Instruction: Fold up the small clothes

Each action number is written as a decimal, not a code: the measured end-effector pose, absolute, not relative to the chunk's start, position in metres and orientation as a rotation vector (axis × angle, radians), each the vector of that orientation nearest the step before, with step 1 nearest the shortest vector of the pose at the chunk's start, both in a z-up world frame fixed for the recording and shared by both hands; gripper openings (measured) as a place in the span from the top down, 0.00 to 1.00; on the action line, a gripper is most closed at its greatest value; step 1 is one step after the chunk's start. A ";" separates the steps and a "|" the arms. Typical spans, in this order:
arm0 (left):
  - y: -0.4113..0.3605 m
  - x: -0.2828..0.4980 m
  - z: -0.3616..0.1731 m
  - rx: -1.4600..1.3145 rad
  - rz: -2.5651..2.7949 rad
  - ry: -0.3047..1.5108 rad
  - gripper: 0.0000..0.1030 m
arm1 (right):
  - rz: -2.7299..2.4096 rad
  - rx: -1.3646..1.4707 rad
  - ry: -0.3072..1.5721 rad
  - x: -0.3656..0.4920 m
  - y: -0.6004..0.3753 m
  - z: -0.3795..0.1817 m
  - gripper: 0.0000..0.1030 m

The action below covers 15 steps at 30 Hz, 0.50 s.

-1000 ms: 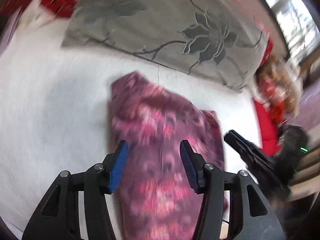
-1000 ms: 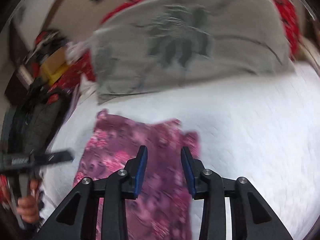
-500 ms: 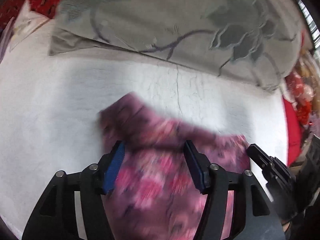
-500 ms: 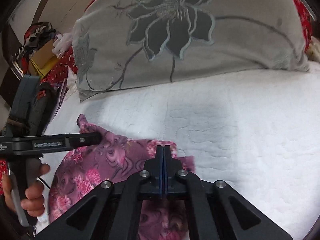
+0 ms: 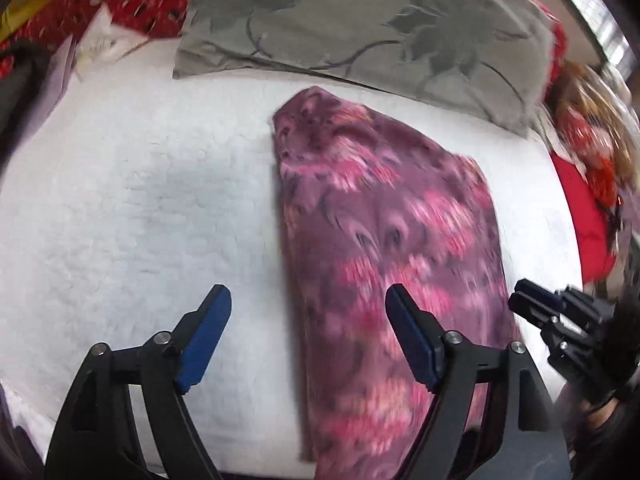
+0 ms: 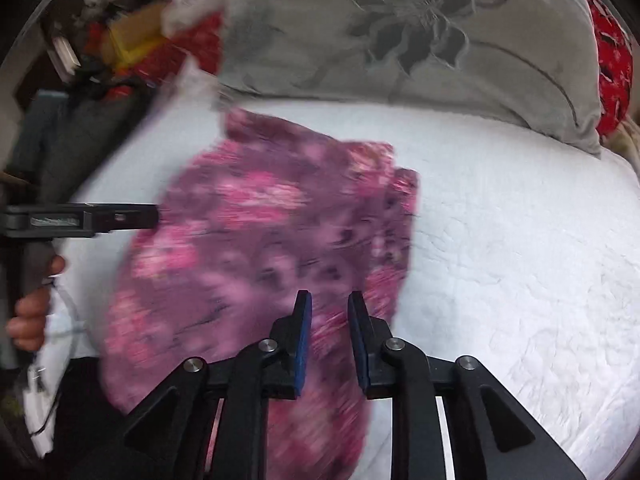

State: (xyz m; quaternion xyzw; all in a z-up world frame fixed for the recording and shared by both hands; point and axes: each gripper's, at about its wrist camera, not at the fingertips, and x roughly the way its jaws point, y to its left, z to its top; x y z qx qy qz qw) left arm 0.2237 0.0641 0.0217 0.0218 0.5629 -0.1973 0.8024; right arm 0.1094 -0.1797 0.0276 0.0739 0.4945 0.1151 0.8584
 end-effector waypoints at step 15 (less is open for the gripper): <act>0.064 0.169 -0.024 0.217 -0.382 1.273 0.07 | 0.123 0.073 1.151 0.033 -0.180 -0.010 0.52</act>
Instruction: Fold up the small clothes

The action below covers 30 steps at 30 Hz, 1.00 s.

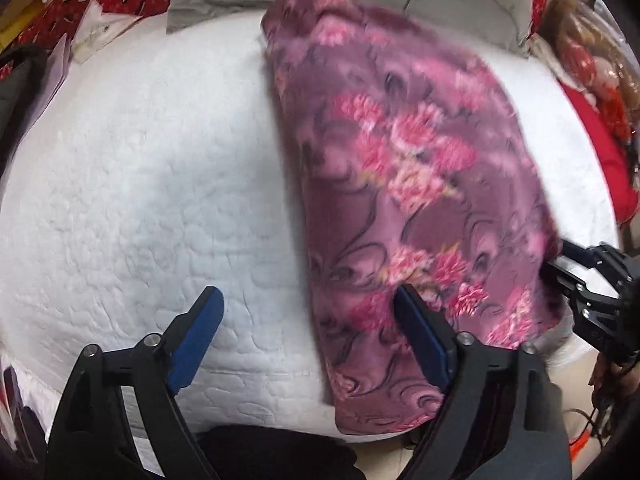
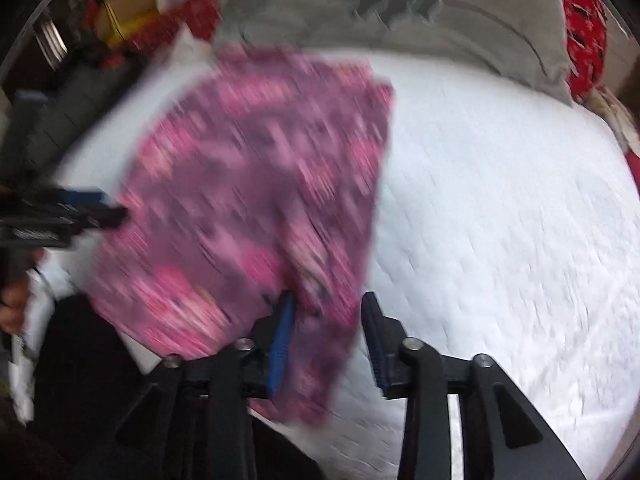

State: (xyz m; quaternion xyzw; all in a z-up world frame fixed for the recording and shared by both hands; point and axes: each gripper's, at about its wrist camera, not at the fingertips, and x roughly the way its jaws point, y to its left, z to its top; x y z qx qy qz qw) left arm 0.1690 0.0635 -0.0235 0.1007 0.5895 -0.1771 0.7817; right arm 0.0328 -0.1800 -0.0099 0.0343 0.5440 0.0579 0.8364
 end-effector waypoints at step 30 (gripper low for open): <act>0.079 0.166 -0.038 0.160 -0.359 1.315 0.00 | -0.009 0.229 1.118 0.017 -0.192 -0.015 0.33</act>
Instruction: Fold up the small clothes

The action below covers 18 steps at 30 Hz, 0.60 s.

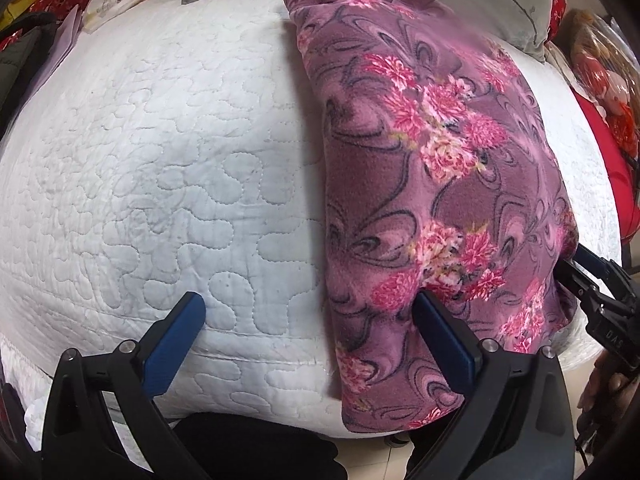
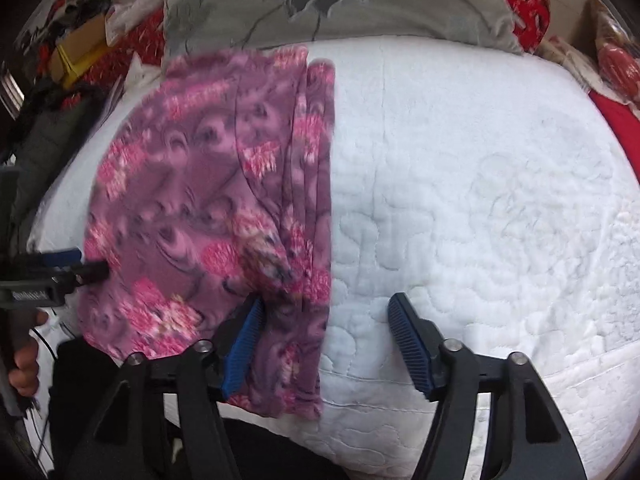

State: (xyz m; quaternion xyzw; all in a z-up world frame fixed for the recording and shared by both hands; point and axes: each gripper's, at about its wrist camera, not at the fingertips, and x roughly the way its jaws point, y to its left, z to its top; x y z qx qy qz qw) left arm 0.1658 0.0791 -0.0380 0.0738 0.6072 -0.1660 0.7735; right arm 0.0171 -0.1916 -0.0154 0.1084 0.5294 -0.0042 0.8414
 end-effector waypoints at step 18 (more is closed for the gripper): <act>0.104 0.111 -0.008 0.277 -0.259 1.163 0.00 | -0.212 0.075 1.158 -0.022 -0.179 0.014 0.02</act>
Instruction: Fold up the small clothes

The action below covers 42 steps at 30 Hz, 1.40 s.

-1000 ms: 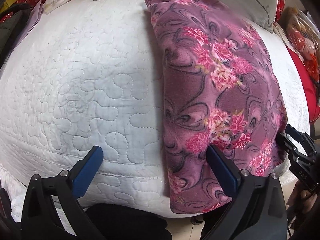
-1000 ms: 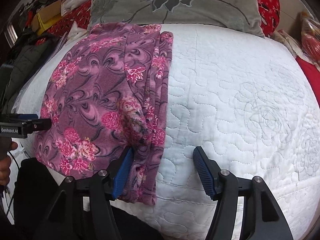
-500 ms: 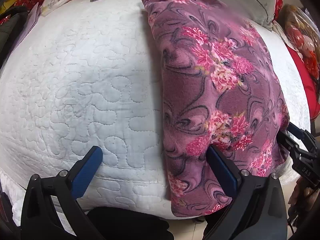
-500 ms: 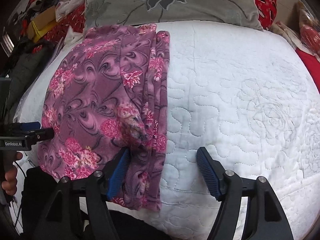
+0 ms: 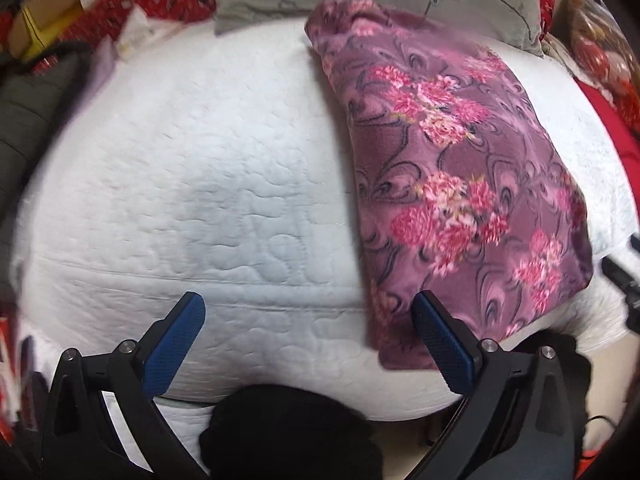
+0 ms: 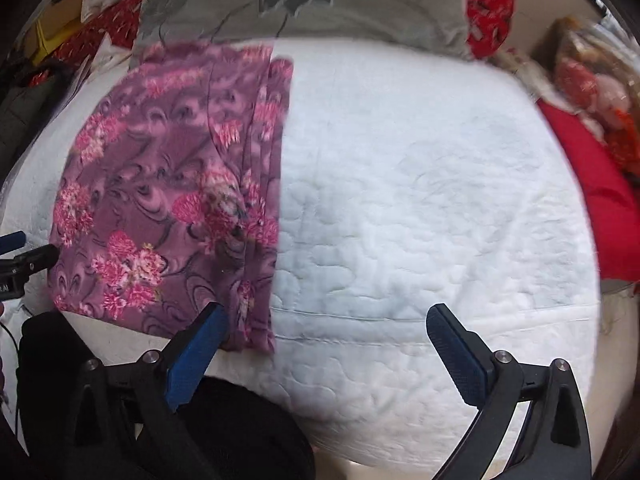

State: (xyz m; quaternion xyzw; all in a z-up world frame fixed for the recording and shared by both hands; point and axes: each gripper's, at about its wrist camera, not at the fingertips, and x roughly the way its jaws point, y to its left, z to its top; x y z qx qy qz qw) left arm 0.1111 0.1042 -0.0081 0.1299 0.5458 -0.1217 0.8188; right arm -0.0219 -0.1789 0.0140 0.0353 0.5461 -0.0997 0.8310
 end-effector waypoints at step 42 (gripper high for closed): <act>0.089 0.029 0.047 0.279 -0.405 0.998 0.00 | -0.264 0.002 0.863 -0.084 -0.163 0.092 0.02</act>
